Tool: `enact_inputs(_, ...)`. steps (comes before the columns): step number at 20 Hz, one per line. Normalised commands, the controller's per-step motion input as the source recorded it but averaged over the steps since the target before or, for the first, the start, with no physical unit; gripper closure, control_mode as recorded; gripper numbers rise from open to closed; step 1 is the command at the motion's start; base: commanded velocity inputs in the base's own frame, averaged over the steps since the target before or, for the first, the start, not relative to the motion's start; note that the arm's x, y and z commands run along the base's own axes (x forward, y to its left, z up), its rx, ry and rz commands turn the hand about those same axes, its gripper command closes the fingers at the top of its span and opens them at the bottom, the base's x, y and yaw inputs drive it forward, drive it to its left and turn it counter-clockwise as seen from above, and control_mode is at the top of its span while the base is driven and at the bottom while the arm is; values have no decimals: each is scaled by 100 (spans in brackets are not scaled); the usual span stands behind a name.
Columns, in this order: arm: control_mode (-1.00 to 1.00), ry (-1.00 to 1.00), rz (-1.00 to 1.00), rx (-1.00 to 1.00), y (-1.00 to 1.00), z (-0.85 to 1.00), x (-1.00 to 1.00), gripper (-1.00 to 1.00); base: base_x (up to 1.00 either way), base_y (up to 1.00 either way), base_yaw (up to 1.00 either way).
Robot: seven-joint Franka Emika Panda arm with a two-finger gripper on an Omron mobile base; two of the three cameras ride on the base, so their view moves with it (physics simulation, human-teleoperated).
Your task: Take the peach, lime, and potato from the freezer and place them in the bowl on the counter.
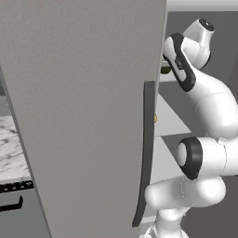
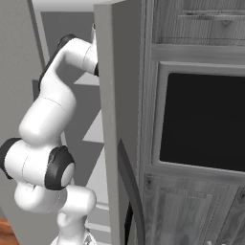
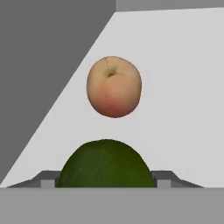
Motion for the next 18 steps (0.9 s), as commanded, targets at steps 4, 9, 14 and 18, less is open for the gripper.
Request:
enact_inputs(4, -100, -1, -14, 0, 0, 17, -52, 100, 0, 0, 0)
enact_inputs(9, -100, 0, -16, -2, 0, 33, -46, 100, 0, 0, 0)
enact_inputs(14, -100, -1, -10, -3, 0, 13, -69, 100, 0, 0, 0)
enact_inputs(18, -100, 0, -7, -1, -6, 0, -85, 100, 0, 0, 0)
